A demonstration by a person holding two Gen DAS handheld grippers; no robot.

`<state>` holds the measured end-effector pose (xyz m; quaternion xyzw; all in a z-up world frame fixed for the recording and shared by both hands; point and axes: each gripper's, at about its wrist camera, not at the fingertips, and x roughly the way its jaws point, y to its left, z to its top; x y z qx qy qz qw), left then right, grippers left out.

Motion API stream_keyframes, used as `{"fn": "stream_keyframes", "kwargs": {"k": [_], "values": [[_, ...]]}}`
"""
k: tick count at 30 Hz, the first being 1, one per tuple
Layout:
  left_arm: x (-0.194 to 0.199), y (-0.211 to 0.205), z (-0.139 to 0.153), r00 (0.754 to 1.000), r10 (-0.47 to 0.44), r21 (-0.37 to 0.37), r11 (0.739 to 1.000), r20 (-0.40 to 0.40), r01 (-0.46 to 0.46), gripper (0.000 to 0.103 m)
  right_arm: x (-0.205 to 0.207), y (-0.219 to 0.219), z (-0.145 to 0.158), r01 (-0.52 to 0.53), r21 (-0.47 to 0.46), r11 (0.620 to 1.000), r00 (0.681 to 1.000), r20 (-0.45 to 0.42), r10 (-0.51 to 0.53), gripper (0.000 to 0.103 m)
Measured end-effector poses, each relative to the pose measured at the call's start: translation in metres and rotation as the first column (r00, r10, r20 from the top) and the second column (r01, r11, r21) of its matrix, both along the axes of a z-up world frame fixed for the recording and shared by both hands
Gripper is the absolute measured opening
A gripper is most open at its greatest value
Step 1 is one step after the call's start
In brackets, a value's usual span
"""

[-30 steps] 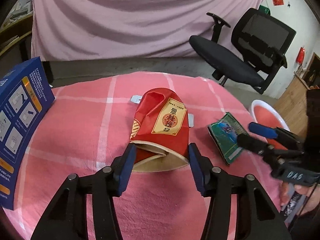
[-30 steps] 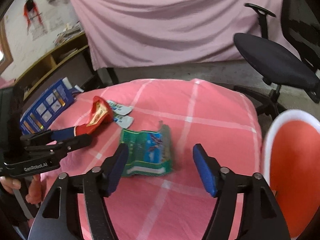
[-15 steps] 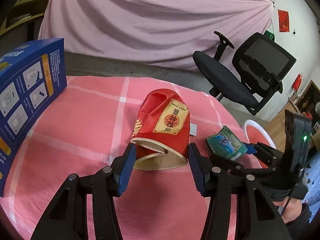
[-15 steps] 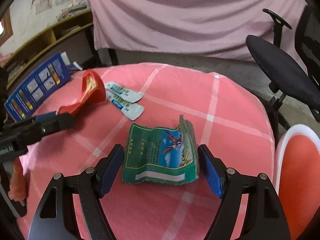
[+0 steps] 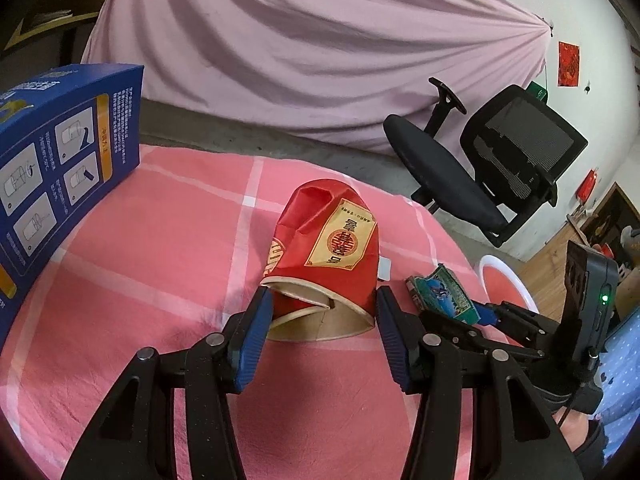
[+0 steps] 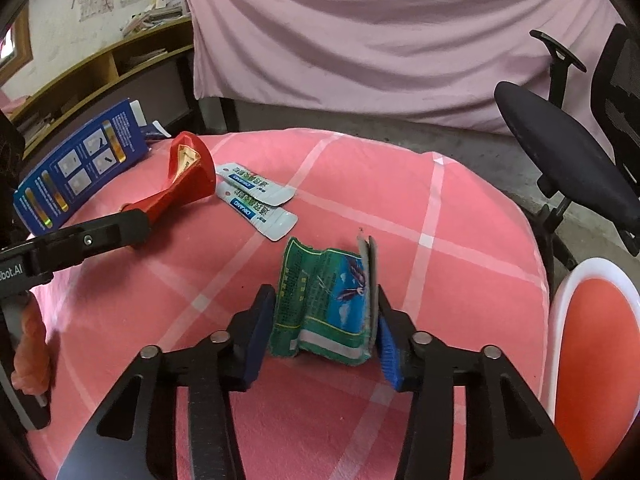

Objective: Collect trash
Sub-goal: 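Grasp the red wrapper with left while right grasps the green printed packet, then lift the red wrapper with left while right lifts the green packet, then carry the red wrapper and green packet over the bucket and open both tools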

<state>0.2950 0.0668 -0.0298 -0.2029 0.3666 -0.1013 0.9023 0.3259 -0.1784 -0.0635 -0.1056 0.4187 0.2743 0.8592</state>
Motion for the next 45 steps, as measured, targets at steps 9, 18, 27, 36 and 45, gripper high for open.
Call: {"fn": "stream_keyframes", "kwargs": {"k": [9,18,27,36,45], "values": [[-0.009,-0.004,0.006,0.999,-0.002,0.017,1.000,0.046,0.001,0.028,-0.003,-0.003,0.006,0.024,0.029,0.999,0.999,0.041,-0.025,0.037],[-0.017,-0.011,0.011,0.995,0.005,0.055,0.998,0.098,-0.010,0.011,-0.013,-0.007,0.016,0.040,0.061,0.997,0.992,0.120,-0.048,0.037],[-0.049,-0.039,0.029,0.950,0.031,0.203,0.974,0.310,-0.098,0.005,-0.042,-0.025,0.042,0.050,0.154,0.987,0.941,0.324,-0.098,0.037],[-0.082,-0.096,0.065,0.820,-0.076,0.331,0.933,0.567,-0.142,0.005,-0.083,-0.076,0.077,0.083,0.354,0.931,0.791,0.545,-0.278,0.037],[-0.097,-0.175,0.095,0.675,-0.249,0.378,0.924,0.695,-0.049,0.005,-0.113,-0.142,0.109,0.186,0.457,0.870,0.596,0.651,-0.470,0.037]]}}
